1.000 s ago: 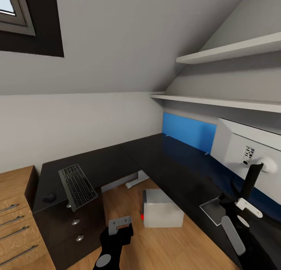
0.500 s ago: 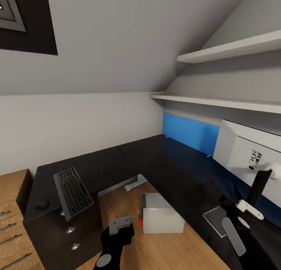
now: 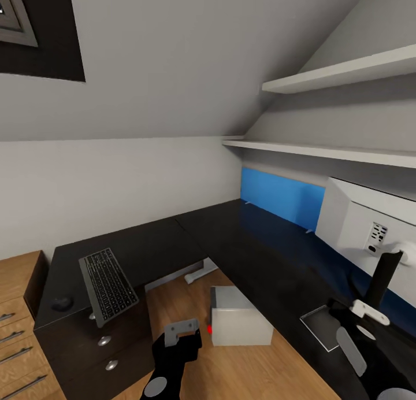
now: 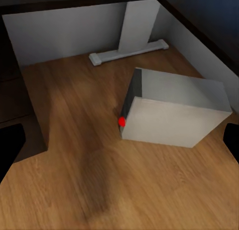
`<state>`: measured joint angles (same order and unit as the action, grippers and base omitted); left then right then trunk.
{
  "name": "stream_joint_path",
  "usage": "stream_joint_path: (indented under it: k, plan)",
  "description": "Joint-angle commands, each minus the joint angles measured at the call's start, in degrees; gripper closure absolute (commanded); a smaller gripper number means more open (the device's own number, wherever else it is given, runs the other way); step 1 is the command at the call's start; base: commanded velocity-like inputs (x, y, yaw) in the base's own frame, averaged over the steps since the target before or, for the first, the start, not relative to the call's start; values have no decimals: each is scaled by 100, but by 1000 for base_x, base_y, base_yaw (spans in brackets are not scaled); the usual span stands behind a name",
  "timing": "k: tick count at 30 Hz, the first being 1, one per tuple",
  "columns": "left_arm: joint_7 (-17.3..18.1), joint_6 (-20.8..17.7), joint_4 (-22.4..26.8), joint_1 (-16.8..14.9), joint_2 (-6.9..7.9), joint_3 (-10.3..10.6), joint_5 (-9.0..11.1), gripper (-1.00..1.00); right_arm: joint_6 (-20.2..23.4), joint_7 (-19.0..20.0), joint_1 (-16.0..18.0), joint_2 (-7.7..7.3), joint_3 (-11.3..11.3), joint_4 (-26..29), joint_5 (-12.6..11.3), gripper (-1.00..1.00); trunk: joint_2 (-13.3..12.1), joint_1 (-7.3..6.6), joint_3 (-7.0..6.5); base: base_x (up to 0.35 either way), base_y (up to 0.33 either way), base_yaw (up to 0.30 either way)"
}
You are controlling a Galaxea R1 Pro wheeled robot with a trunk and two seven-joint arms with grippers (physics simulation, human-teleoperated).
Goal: In the bedroom, organize the workspace by keeping the computer under the desk, ensuring the monitor is on the desk, placing the keyboard on the desk next to the monitor, placing the mouse on the desk next to the keyboard, moving the folder from the swivel chair onto the desk next to the mouse, stacking the notebook on top of the folder with the pen on top of the notebook, and positioning the swivel chair next to the desk.
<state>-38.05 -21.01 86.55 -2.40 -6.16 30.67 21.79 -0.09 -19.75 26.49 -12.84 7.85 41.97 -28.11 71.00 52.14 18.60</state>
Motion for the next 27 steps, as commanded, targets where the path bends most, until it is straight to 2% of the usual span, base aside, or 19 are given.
stream_joint_path:
  k: [1, 5, 12, 15, 18, 19, 27]
  plan:
    - [-43, -18, 8, -6, 1, 9, 35, -100, -2, 9, 18, -5, -7, -31, 16, -100, 5, 0, 7, 0, 0, 0]
    - [-44, -18, 10, -6, 1, 9, 35, -100, -11, 78, 60, -13, -4, -136, 255, -100, 5, 0, 7, 0, 0, 0]
    - [-44, -17, 11, -6, 1, 10, 35, -100, -16, 111, 185, -47, -3, -351, 363, -100, 5, 0, 7, 0, 0, 0]
    - [-44, -17, 6, -6, -1, 10, 35, -100, -75, 117, 445, -105, -3, -892, 393, -100, 5, 0, 7, 0, 0, 0]
    - [-44, -17, 4, -6, -5, 11, 35, -100, -312, 122, 732, -134, -6, -1420, 431, -100, 5, 0, 7, 0, 0, 0]
    - [-46, -17, -2, -6, -7, 10, 35, -100, -555, 126, 964, -148, -9, -1799, 486, -100, 45, 22, 25, 0, 0, 0]
    - [-53, -17, -24, -6, -12, 23, 35, -100, -741, 136, 1127, -146, -11, -2082, 626, -100, 366, 198, 169, 0, 0, 0]
